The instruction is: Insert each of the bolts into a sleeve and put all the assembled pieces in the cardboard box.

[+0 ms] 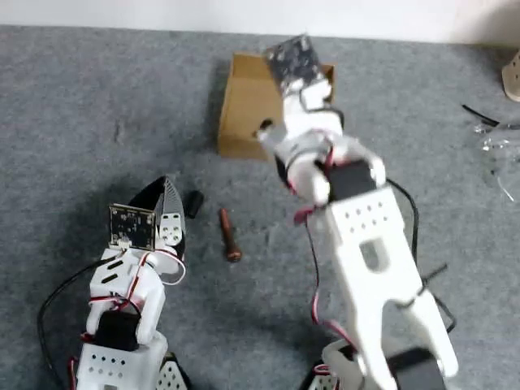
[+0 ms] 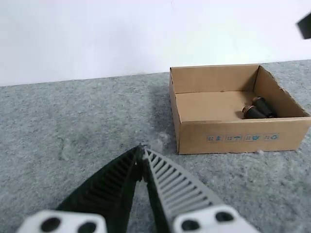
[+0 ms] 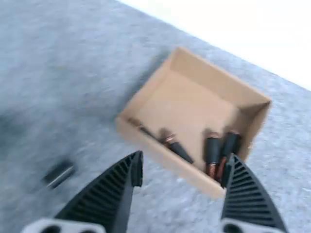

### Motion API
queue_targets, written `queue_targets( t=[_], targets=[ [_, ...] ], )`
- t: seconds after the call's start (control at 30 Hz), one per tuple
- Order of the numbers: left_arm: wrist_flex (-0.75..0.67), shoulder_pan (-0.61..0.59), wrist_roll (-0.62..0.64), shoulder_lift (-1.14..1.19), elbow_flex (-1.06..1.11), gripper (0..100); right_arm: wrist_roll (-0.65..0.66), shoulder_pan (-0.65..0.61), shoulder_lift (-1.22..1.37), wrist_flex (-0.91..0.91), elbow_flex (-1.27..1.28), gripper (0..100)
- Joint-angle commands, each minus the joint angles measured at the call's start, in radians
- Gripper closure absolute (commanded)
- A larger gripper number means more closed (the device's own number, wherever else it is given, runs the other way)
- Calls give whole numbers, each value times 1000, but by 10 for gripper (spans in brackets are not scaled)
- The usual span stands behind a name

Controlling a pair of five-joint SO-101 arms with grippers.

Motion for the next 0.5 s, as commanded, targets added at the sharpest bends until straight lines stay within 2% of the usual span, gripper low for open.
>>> queue_targets(
  t=[0.0,0.1,0.27,0.47],
  targets=[
    [-3,-25,-5,-2,21,989,-12,-85,-159,24,101,766],
    [-3,-74,-2,-2,21,989,-12,-117,-257,21,228,766],
    [-5,-84,-2,-2,21,989,-18,-148,-361,18,397,766],
    [-15,-154,-2,-8,21,989,-18,-223,-300,18,467,766]
  ],
)
